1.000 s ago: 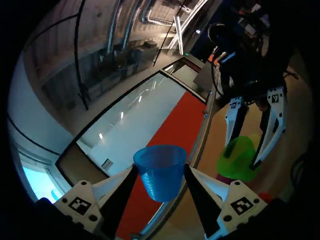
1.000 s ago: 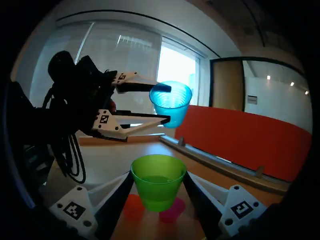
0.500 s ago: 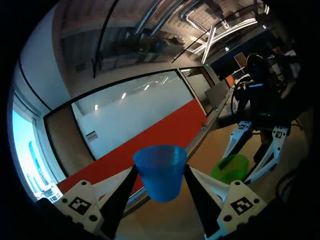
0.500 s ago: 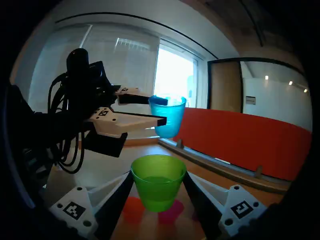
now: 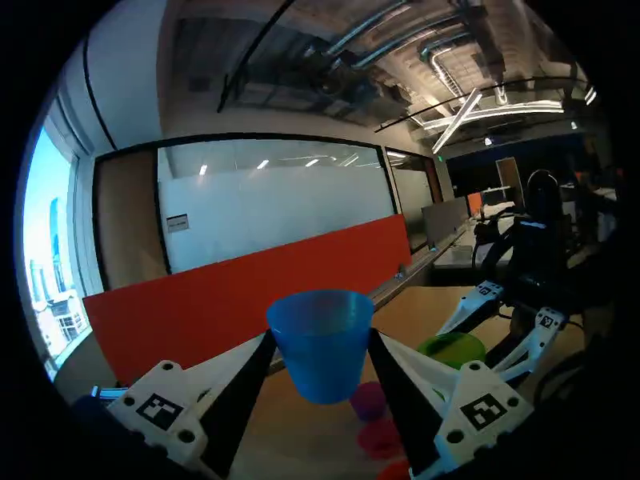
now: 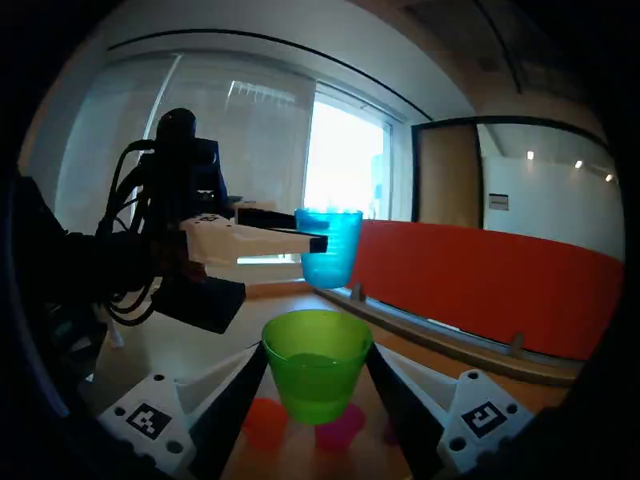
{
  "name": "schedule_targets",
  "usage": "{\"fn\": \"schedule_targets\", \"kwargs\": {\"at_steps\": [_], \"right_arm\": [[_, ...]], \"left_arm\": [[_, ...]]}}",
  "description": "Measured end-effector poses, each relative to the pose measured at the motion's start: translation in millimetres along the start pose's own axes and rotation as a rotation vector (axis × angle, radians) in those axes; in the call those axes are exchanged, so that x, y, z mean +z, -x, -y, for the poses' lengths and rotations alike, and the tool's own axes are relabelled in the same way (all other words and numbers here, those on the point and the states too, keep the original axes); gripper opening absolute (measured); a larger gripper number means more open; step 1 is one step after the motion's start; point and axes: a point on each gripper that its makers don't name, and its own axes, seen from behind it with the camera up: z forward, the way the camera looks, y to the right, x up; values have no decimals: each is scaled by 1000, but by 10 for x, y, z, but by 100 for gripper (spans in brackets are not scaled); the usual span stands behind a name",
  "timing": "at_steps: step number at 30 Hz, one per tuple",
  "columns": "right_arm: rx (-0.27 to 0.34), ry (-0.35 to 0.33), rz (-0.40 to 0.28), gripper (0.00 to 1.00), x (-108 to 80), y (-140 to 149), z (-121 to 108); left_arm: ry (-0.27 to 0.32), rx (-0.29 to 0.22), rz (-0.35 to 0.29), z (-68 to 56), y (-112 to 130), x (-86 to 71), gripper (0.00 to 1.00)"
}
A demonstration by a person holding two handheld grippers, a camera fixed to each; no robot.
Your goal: Pour water
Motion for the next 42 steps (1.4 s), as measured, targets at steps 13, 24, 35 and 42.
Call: {"fn": "schedule_targets", "kwargs": {"at_steps": [13,24,35,42], "right_arm": [[1,5,-8,90,-9,-27,-16],[-1,-7,23,90,-106,27,-7],[10,-25,87,90,-261,205,-13],[22,-45,117,90,-344,286,13]], "left_arm": [[26,-82,36,-13,98,-46,84],[43,-89,136,-32,384,-137,84],[93,-71,245,-210,717,-281,84],[125,-74,277,-326,822,-361,85]]}}
